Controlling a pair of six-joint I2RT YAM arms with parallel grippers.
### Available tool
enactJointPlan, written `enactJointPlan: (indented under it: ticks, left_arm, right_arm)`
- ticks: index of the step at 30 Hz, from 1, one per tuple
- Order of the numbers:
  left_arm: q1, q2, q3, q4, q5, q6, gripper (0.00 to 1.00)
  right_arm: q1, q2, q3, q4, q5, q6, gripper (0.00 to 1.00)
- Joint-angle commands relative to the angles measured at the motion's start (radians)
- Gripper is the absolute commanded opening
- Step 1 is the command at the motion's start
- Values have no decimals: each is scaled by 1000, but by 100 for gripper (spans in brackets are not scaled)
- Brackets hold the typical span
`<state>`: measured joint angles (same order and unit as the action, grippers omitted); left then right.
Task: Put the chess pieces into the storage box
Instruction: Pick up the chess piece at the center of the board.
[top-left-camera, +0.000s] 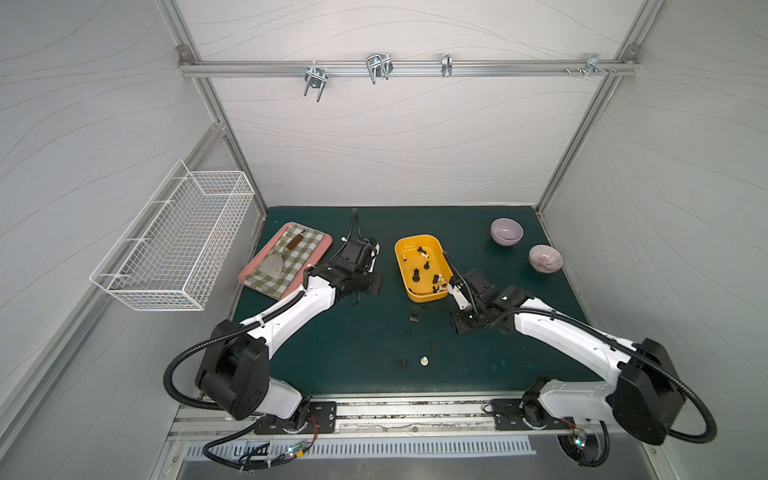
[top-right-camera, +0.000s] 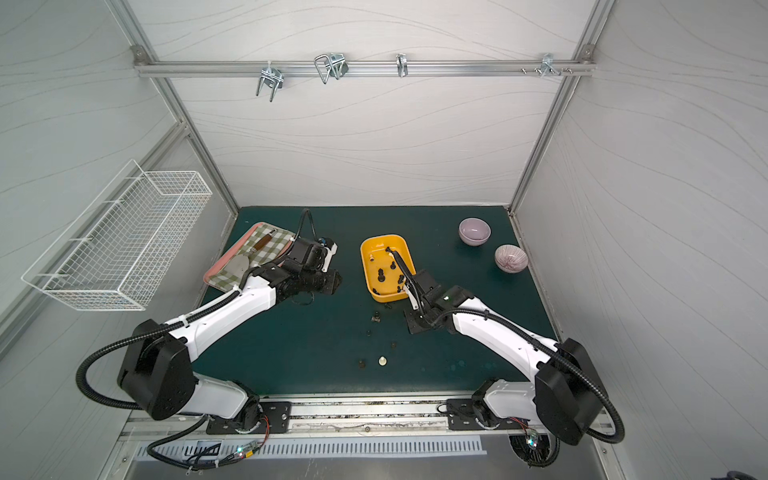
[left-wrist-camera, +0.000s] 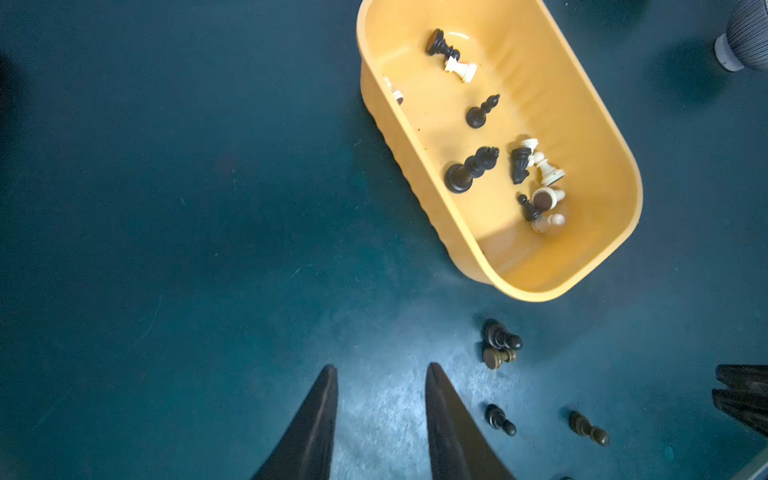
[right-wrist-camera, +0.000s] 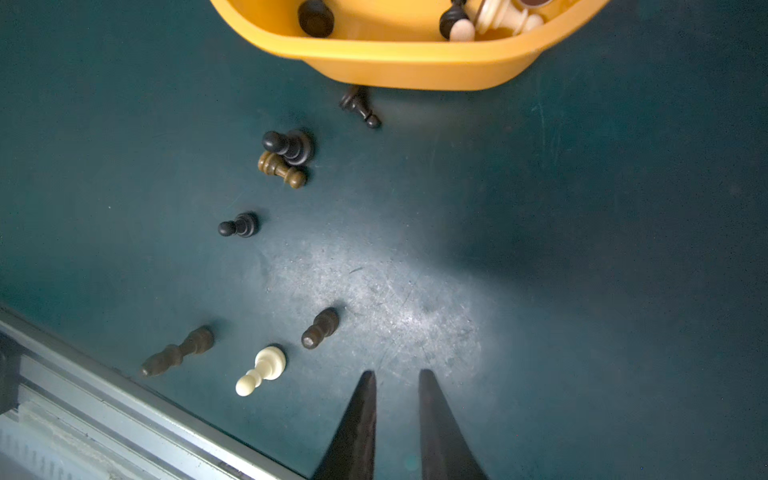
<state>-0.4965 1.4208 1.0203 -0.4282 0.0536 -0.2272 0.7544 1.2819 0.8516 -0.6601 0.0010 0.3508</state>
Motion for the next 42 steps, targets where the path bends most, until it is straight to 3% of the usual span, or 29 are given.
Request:
enactJointPlan:
  ticks: [1,16,22,42]
  left_arm:
    - [9,-52,-26,21,-33,-25,37]
    - [9,-151,-139,35,-35,-86,37]
    - [9,-159,-164,43,-21,-101,37]
    - [9,-132,-176,63,14,-113,38]
  right_arm:
    - [33,34,26,0,10,3,22]
    - [125,122,18,50,-28,28,30]
    - [144,183,19,85,-75,45,30]
    - [194,310,69,66,-40,38,29]
